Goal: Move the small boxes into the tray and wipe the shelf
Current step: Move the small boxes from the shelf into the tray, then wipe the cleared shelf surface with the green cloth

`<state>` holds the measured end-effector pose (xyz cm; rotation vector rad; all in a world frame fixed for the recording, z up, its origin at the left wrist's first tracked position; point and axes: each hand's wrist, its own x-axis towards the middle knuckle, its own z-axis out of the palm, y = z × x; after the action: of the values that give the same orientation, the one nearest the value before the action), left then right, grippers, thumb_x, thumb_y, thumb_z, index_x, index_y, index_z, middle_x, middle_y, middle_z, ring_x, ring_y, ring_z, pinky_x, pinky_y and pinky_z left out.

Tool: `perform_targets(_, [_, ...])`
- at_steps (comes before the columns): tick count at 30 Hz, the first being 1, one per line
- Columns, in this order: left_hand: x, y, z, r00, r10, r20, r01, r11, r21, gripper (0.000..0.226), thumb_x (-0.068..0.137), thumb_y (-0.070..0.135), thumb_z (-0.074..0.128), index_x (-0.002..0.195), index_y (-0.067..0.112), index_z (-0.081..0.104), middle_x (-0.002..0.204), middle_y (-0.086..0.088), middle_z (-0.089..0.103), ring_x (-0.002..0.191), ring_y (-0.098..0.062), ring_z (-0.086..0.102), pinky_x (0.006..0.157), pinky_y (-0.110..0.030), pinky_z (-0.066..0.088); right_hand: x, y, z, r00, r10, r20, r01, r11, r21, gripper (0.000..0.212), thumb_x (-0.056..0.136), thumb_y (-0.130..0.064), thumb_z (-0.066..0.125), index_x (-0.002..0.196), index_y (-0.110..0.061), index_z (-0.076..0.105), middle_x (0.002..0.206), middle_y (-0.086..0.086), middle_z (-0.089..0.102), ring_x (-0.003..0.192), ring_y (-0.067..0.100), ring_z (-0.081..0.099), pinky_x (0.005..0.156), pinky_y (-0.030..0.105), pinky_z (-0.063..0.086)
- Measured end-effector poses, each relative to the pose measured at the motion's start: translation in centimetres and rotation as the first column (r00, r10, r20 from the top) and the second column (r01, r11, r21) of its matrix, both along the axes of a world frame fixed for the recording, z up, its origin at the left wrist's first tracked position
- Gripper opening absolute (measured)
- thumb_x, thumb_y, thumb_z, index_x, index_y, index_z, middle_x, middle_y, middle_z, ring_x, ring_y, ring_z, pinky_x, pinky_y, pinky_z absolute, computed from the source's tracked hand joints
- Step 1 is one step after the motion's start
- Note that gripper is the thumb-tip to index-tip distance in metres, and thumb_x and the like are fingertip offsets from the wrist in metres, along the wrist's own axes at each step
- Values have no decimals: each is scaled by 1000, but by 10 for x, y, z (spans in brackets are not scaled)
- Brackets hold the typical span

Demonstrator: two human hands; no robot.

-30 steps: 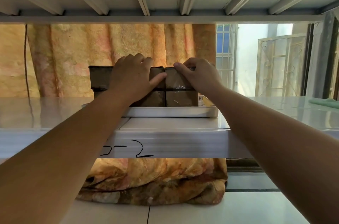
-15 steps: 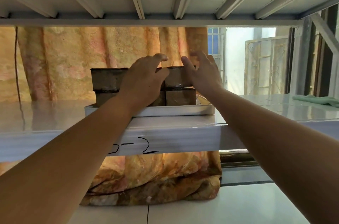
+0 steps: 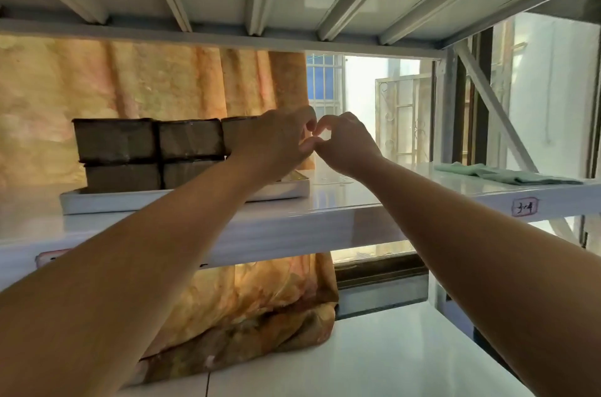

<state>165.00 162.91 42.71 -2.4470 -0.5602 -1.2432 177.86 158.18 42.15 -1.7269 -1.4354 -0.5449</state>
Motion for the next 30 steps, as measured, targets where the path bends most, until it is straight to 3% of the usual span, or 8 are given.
perform_targets(4, [46,-17,1,998,40,-40,-43,996,-76,25,95,35,48,99,18,66,103,-1,64,90,-21,61,79,-41,53,44,-19,3,998,22,52,-19,998,-61,26,93,-30,53,111,-16,66,121,7,61,112,23,55,92,33,42])
perform_targets(9, [122,-38,-6,985,131,-110,-144,983,-112,38,99,37,38,93,15,69,95,1,63,82,-15,58,70,-29,46,121,-47,-2,994,3,109,17,984,-177,24,92,-26,51,105,-13,67,113,5,66,108,22,58,91,34,46])
perform_targets(15, [198,-46,-12,958,92,-272,-161,956,-244,30,94,5,39,104,18,64,116,-1,65,105,-19,59,84,-26,42,222,-72,-9,992,-80,96,104,955,-279,25,87,-20,51,104,-12,67,104,3,69,96,21,62,82,30,49])
perform_targets(19, [227,-50,-9,941,74,-331,-174,942,-286,24,93,12,44,108,17,63,118,-2,64,110,-22,59,97,-36,47,272,-77,-5,988,-141,69,157,906,-394,28,86,-25,52,104,-9,65,96,7,70,86,22,65,84,38,54])
perform_targets(22, [239,-47,-5,937,62,-343,-169,941,-292,24,93,18,48,115,18,58,121,-4,64,107,-22,61,97,-40,50,293,-82,-1,974,-209,92,226,830,-510,38,86,-31,52,116,-8,61,107,7,67,96,23,63,92,39,50])
perform_targets(25, [243,-42,-8,960,75,-270,-147,956,-256,27,93,14,47,118,20,55,119,-4,66,102,-22,64,92,-40,53,298,-92,-3,962,-219,166,274,737,-618,52,94,-41,45,137,-10,47,139,8,50,126,26,48,107,39,36])
perform_targets(27, [244,-38,-13,973,78,-218,-131,962,-239,28,93,12,45,117,21,54,118,-3,67,98,-21,65,88,-38,55,298,-101,-9,979,-203,29,167,706,-689,59,96,-49,40,144,-15,37,148,8,39,134,26,39,110,40,29])
perform_targets(30, [245,-36,-18,981,26,-192,-83,951,-297,27,93,9,44,116,20,54,116,-3,68,96,-20,66,88,-33,54,294,-110,-15,954,-161,-253,-91,650,-755,56,98,-50,31,147,-24,27,146,9,39,131,26,41,113,40,27])
